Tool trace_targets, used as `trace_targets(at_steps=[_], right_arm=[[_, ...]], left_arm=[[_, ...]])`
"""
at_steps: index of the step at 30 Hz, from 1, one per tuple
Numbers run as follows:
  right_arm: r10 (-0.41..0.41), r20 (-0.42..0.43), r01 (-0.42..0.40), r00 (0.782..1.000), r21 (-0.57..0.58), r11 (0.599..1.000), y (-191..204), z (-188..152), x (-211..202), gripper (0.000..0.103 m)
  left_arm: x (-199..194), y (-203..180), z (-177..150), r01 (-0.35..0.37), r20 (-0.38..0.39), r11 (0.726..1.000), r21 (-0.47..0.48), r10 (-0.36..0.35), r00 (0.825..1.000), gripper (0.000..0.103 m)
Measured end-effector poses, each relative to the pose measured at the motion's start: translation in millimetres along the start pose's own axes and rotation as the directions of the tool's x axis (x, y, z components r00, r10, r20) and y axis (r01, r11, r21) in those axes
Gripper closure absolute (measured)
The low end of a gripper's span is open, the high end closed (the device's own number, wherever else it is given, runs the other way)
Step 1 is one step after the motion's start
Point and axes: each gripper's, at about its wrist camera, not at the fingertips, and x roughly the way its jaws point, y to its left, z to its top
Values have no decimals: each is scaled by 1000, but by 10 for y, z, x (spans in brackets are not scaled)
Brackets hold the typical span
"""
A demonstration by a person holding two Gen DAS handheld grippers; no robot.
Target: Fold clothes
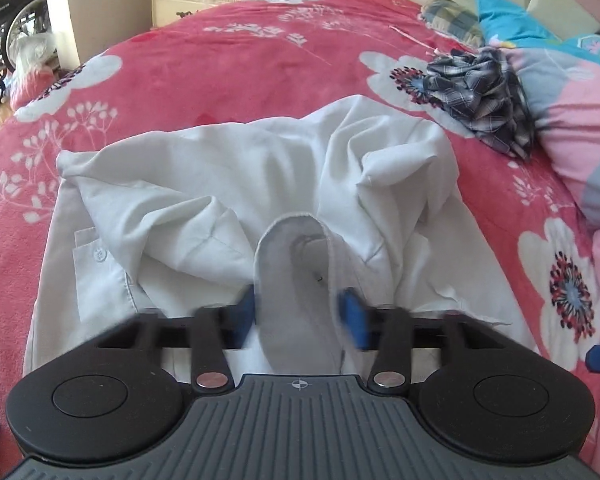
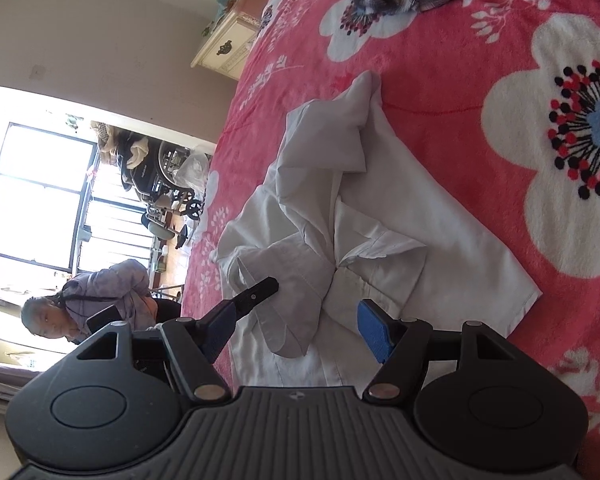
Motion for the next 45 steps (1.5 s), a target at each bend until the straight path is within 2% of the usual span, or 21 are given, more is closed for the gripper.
trace_targets(at_steps=[1,4,7,9,12,16,18,21,25,28,30,33,35,38,39,40,42,45], right_arm=[[0,-1,0,1000,-5,1000,6,-4,0,33],[-4,-4,4,1000,-3,1000,3,-24,9,33],[-3,-2,3,1000,19,1000,-8,-61,0,33],[3,0,-3,1000,22,1000,-4,-93,-11,33],[4,-13,-4,1000,36,999,4,-107,66,33],[4,-48,-4,999,14,1000,152,39,402,32],[-25,-72,23,997,-32,999,328,170,663,31],[-107,-96,91,990,-157,983,680,337,1085,29],[-223,-140,163,965,-347,923,1099,389,1596,28],[-317,-194,214,928,-418,883,1183,328,1878,28],[-348,-193,241,917,-426,872,1131,277,1896,32],[-329,-193,242,924,-370,897,933,233,1732,43],[-309,-190,238,932,-323,916,801,229,1604,49],[-290,-175,239,941,-265,934,604,208,1405,61],[-285,-171,241,943,-240,940,528,205,1330,65],[-276,-168,238,946,-212,948,444,196,1256,66],[-260,-166,235,951,-156,959,257,166,1120,74],[-271,-177,259,946,-92,962,-23,121,1040,81]], left_arm=[[-33,-22,-23,-4,8,1000,8,4,1000,85],[-140,-139,-128,2,58,997,75,-6,998,94],[-258,-315,-268,3,119,980,198,-27,992,98],[-305,-437,-383,-32,132,953,301,-8,991,97],[-338,-590,-544,-97,156,892,441,30,987,96],[-296,-600,-676,-126,179,853,506,39,983,96],[-275,-601,-743,-139,191,833,536,42,981,96],[-248,-639,-751,-131,196,835,534,29,980,96],[-231,-670,-791,-142,219,817,560,19,976,96],[-207,-652,-799,-130,214,818,560,9,977,96],[-202,-646,-804,-127,214,817,563,4,977,96],[-205,-654,-823,-139,228,802,581,3,974,94],[-235,-639,-860,-136,228,799,586,-1,974,88],[-304,-623,-882,-109,217,803,586,-26,976,75],[-333,-620,-888,-101,209,807,582,-29,977,67],[-364,-615,-893,-94,200,812,575,-28,979,57],[-452,-580,-905,-76,191,836,544,-35,981,45],[-599,-437,-915,-14,160,899,437,-62,985,37]])
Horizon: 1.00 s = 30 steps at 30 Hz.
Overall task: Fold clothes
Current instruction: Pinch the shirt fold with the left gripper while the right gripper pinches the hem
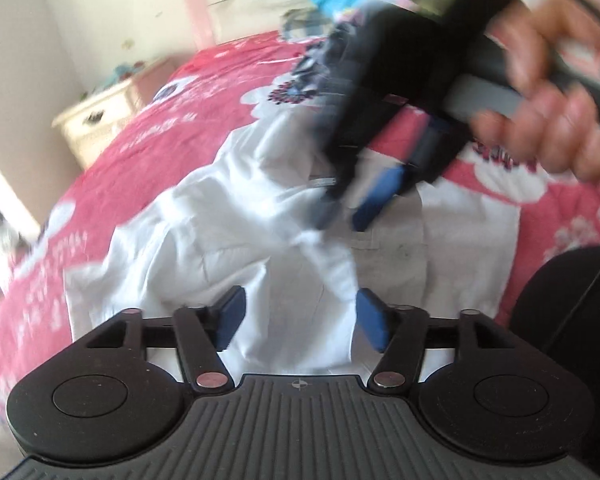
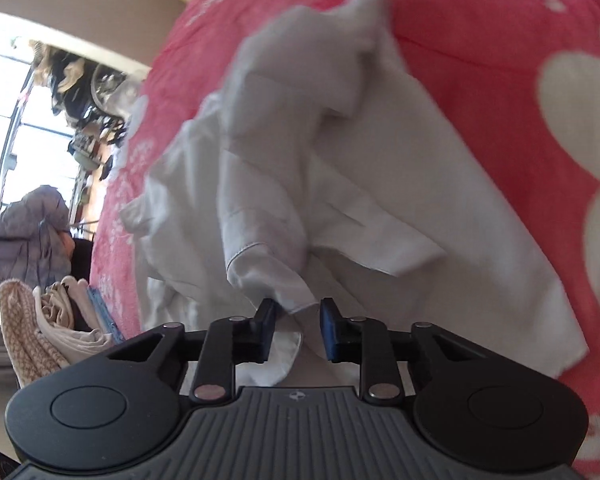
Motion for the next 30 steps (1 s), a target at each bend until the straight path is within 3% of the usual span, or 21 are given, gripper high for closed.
trace_targets(at_steps=[2,4,7,8,9,10,12,16,21,23,28,30], right_arm=[[-11,-4,11,1000,32,999,-146,-19,30,81],[-3,-1,3,1000,55,999,-244,-19,42,81],[101,1,-101,995,104,989,-307,18,32,74],[126,7,-126,992,113,986,-309,40,24,65],[141,19,-142,990,115,983,-300,65,14,54],[142,28,-144,989,106,984,-279,93,7,52],[127,27,-129,992,72,989,-217,153,19,51],[110,32,-110,993,6,994,-75,254,-45,50],[124,96,-118,988,-72,990,109,307,-340,35],[129,106,-119,986,-100,988,192,355,-380,33],[19,33,-13,999,-190,982,467,512,-24,34],[-16,0,16,1000,-205,979,448,510,114,49]], left_arm=[[-49,148,-47,28,-25,991,-131,-31,999,36],[-65,320,-110,40,-40,957,-286,-53,998,36],[-29,554,-203,34,-45,871,-490,-64,997,37],[-4,627,-230,31,-41,835,-550,-65,997,37],[34,675,-239,22,-42,815,-579,-57,998,39],[75,718,-243,12,-43,800,-600,-47,998,42],[185,783,-220,-2,-57,793,-609,-41,998,43],[368,870,-146,36,-71,786,-617,-101,992,42],[525,861,-115,26,-110,788,-615,-119,987,43],[559,843,-126,21,-123,792,-611,-121,985,46],[590,796,-170,4,-135,797,-604,-108,985,56],[604,816,-153,0,-129,791,-611,-100,987,63]])
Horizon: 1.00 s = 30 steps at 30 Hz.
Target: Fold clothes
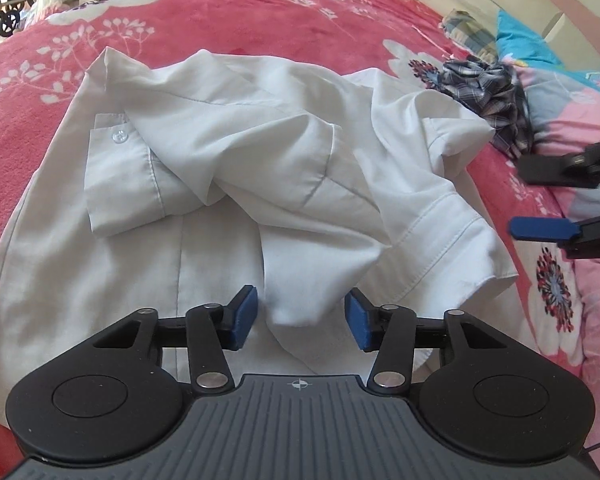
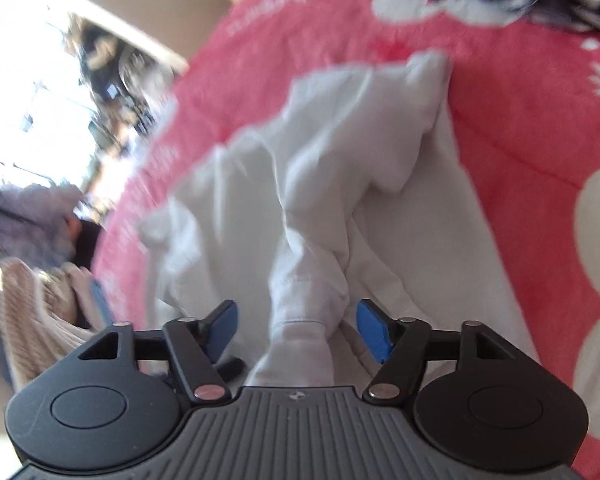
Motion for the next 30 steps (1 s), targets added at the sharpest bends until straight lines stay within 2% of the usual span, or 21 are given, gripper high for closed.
trace_targets(at_steps=[1,2,3,4,5,9,11,13,16,17,21,23,24,25,26,27,30], right_arm=[[-12,-17,12,1000,-7,1000,-17,-8,59,55],[-18,-25,17,1000,-11,1000,-29,-40,93,74],[-10,-25,10,1000,-8,1000,-40,-89,96,89],[5,-21,-5,1000,2,1000,-57,-128,79,92],[25,-13,-25,1000,11,1000,-80,-178,40,97],[151,16,-152,988,75,985,-159,-384,-142,99],[207,9,-207,978,105,973,-191,-501,-166,99],[212,-19,-208,977,123,970,-243,-616,-85,99],[190,-74,-177,979,152,972,-335,-778,105,99],[174,-87,-160,981,150,976,-337,-816,143,99],[128,-108,-116,986,115,987,-313,-907,191,99],[94,-121,-81,988,114,990,-340,-931,208,99],[85,-124,-70,989,117,991,-358,-940,214,99],[78,-127,-63,989,123,990,-369,-950,231,99],[80,-128,-63,988,132,989,-384,-964,243,99],[89,-130,-71,987,139,988,-403,-983,248,99],[90,-136,-72,987,127,989,-406,-1017,271,99]], left_arm=[[2,11,15,3,5,1000,-13,-3,1000,68],[3,29,26,5,7,999,-33,-5,1000,71],[4,49,37,8,8,999,-54,-8,1000,79],[6,73,48,15,10,997,-73,-15,1000,87],[7,103,55,22,10,996,-91,-21,1000,89],[-43,206,108,29,36,989,-142,-24,999,102],[-171,336,118,76,63,975,-209,-64,996,103],[-295,503,93,120,81,947,-298,-100,992,103],[-382,738,-24,141,70,903,-407,-123,990,103],[-342,750,-58,119,48,903,-414,-109,993,103],[-257,700,-200,39,-23,937,-348,-50,998,103],[-259,671,-239,23,-26,949,-313,-33,999,98],[-282,664,-243,25,-19,953,-302,-33,999,91],[-322,665,-230,32,-7,952,-303,-36,999,79],[-367,668,-214,40,6,951,-306,-39,999,75],[-412,683,-182,54,29,948,-314,-47,998,68],[-558,823,-51,84,122,915,-395,-38,992,56]])
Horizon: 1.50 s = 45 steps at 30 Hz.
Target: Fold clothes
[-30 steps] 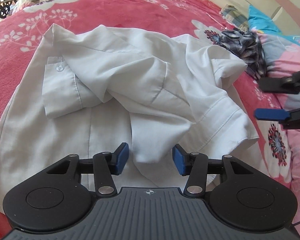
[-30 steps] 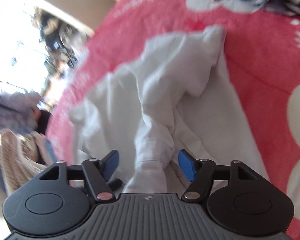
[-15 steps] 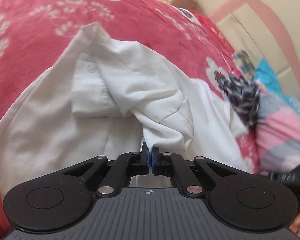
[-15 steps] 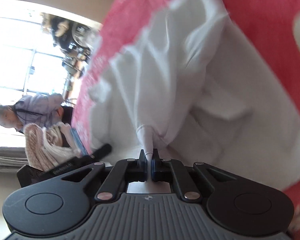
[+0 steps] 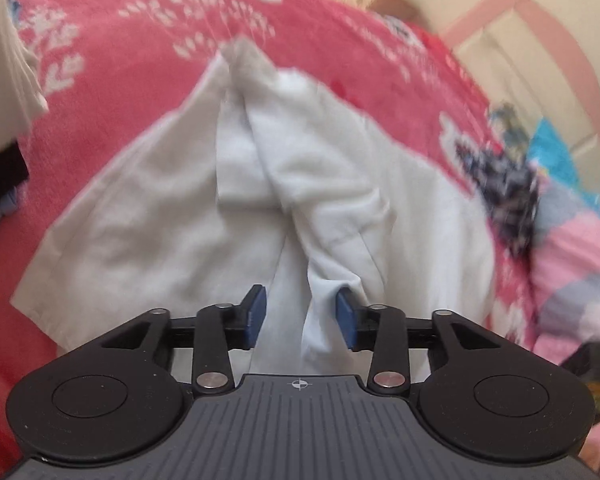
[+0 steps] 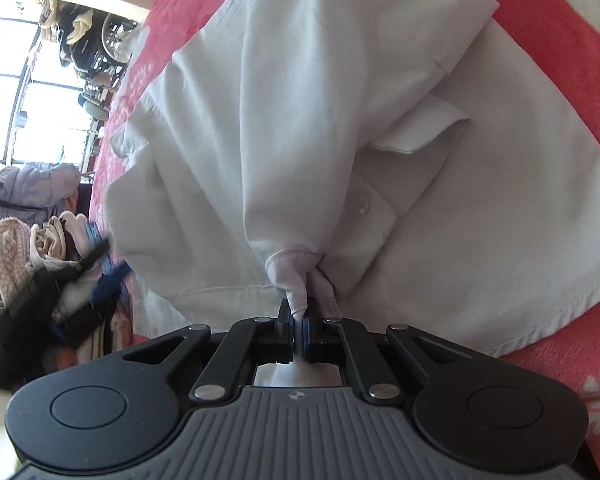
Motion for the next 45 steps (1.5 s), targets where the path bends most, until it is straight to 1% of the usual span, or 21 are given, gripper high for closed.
trace_targets(at_steps=[1,5,8,9,12,14,17,20,25,29,31,34,36,37,39,40,41,42,43,44,45], right_arm=[[-2,-1,2,1000,-2,1000,3,0,-1,99],[-6,-3,6,1000,5,1000,3,9,-24,99],[-9,-4,9,1000,8,1000,10,14,-25,98],[-12,-4,12,1000,6,1000,21,16,-23,98],[-18,-2,18,1000,6,1000,44,24,-35,98],[-16,1,16,1000,12,1000,65,29,-46,98],[-6,5,6,1000,6,1000,142,21,-19,98],[2,-6,-2,1000,7,1000,165,27,26,98],[-10,-13,10,1000,-9,1000,232,21,52,98],[-36,-15,36,999,-10,999,240,13,80,98],[-50,-22,50,998,2,999,205,13,114,97],[-59,-26,59,998,7,998,180,14,156,97],[-70,-26,69,997,-3,998,196,11,179,96],[-74,-24,74,997,-9,997,205,8,185,96],[-81,-18,81,997,-18,997,229,-3,188,94],[-81,-14,81,997,-21,997,242,-10,176,92],[-78,-7,78,997,-25,997,256,-18,152,84],[-76,-1,76,997,-29,997,270,-25,128,78],[-81,16,82,997,-36,996,286,-33,73,67],[-94,44,96,995,-48,994,306,-39,-11,61],[-105,71,110,992,-58,992,326,-46,-94,61]], left_arm=[[-3,34,82,-1,24,999,-36,1,1000,52],[231,100,426,-12,37,991,-132,17,999,51],[503,41,619,-15,-35,989,-147,10,999,52],[568,-1,645,-36,-48,991,-128,30,998,56],[723,-184,653,-110,-77,994,1,109,991,101],[653,-150,621,-133,-69,991,8,133,989,103],[357,-47,678,-149,33,989,-9,150,988,103],[94,101,712,-207,106,978,2,205,973,103],[198,119,624,-402,144,895,193,379,914,103],[355,-28,576,-458,196,826,330,415,889,101],[396,-59,581,-472,181,792,387,436,881,93],[247,-48,568,-466,163,769,436,442,882,82],[76,-121,527,-491,214,734,469,445,870,71],[-20,-171,494,-518,253,712,473,454,854,68],[-240,-287,406,-545,328,701,460,437,838,67],[-319,-353,339,-533,351,718,448,407,843,66],[-371,-419,294,-508,358,741,439,374,855,66],[-419,-491,229,-466,351,772,433,331,876,66],[-434,-561,149,-406,322,804,435,282,904,66],[-399,-629,62,-336,269,829,447,234,935,66],[-319,-693,-35,-264,203,844,466,188,961,66]])
